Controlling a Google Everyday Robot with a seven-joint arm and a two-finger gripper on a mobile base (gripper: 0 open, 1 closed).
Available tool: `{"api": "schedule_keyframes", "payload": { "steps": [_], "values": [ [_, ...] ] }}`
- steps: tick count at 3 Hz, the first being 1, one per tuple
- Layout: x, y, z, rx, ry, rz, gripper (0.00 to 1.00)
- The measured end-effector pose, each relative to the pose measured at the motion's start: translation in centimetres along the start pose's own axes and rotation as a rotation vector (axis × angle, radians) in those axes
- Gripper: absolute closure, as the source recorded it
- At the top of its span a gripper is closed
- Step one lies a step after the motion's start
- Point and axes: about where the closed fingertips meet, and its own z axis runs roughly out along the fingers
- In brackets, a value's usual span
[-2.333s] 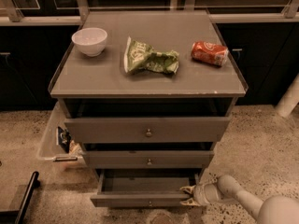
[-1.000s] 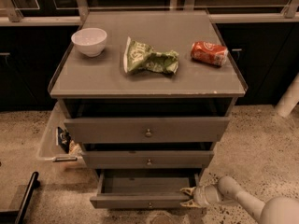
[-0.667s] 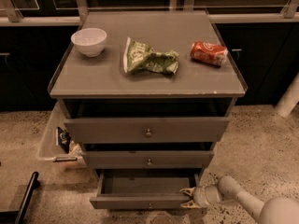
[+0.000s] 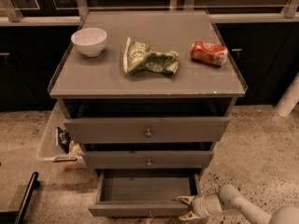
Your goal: Open bottom drawer
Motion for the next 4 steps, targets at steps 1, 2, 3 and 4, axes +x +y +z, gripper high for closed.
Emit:
{"api": "schedule_keyframes", "payload": {
  "steps": [1,2,3,4],
  "values": [
    [-0.22,1.08,-0.41,-0.002,-0.009,-0.001,0.77],
    [-0.29,1.06,-0.47,-0.002,-0.009,-0.001,0.75],
    [-0.29,1.06,-0.47,-0.002,-0.009,-0.001,0.51],
    [-0.29,1.06,-0.47,-0.002,-0.009,-0.001,0.28]
  ]
}}
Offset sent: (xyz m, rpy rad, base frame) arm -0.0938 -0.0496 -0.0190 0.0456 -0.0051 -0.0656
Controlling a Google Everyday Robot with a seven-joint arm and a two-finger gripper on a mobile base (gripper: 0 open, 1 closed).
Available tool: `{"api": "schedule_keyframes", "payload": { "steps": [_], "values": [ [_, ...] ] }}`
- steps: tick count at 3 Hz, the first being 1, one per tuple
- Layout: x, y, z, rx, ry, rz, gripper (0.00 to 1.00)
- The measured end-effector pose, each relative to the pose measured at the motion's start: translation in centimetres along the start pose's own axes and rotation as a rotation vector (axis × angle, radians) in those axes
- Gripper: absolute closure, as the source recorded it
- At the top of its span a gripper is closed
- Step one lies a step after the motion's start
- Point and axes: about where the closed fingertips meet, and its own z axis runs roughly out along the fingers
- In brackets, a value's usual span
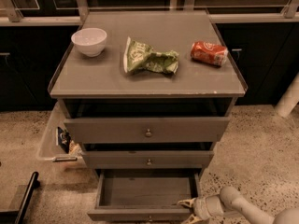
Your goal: Open bottom drawer
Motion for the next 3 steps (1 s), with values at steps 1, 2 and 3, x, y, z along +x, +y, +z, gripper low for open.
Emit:
{"api": "schedule_keyframes", "payload": {
  "steps": [1,2,3],
  "values": [
    [0.0,0.0,0.0,0.0,0.0,0.0,0.05],
    [-0.1,0.03,0.03,-0.001,-0.001,-0.002,0.0],
    [-0.68,-0.12,-0.5,0.001,0.002,-0.016,0.0]
  ]
}}
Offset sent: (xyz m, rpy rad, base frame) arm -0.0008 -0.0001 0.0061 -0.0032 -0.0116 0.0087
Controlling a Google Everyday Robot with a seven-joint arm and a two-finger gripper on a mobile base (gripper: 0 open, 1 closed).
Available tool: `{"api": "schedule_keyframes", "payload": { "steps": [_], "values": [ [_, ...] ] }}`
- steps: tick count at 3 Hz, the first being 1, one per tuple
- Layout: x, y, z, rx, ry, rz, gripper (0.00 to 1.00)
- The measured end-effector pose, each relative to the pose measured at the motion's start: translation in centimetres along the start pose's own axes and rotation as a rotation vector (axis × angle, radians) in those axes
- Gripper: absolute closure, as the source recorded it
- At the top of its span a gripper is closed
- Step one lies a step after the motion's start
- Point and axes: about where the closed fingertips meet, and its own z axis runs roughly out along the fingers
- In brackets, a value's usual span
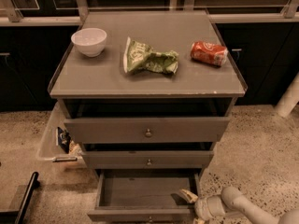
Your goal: Open bottom drawer
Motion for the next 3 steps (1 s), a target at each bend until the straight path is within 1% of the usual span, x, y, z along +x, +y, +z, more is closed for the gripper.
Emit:
{"api": "schedule_keyframes", "payload": {
  "steps": [1,2,3],
  "values": [
    [-2.2,-1.0,-3.4,0.007,0.039,-0.063,0.0],
    [-4.7,-2.0,-7.7,0.021,0.086,-0.128,0.0],
    [-6.8,-2.4,-11.5,0.045,0.134,-0.176,0.0]
  ]
}}
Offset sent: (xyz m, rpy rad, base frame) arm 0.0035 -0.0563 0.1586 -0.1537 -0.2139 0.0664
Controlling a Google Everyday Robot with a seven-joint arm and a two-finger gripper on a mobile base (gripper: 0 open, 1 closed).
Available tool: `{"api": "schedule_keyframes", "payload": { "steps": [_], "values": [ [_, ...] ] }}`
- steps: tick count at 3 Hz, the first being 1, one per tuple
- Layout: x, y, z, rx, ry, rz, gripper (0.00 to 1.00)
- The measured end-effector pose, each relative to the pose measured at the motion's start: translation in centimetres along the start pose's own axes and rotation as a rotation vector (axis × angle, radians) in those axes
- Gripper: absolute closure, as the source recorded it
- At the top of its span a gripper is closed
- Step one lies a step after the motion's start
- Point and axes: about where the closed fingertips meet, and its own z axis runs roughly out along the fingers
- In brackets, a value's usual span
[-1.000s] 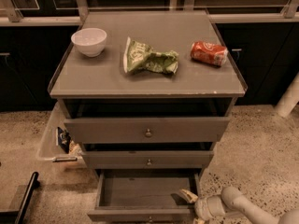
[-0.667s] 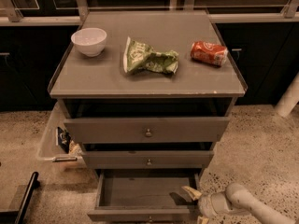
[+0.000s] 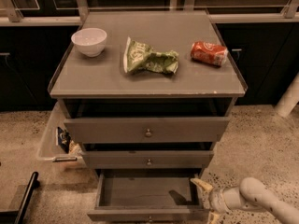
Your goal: Open bottom drawer
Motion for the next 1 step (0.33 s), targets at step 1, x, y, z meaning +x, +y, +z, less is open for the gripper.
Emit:
{"api": "schedule_keyframes", "payload": {
  "steps": [1],
  "values": [
    [-0.17,-0.16,-0.46,-0.001,0.005,-0.005,0.0]
  ]
}}
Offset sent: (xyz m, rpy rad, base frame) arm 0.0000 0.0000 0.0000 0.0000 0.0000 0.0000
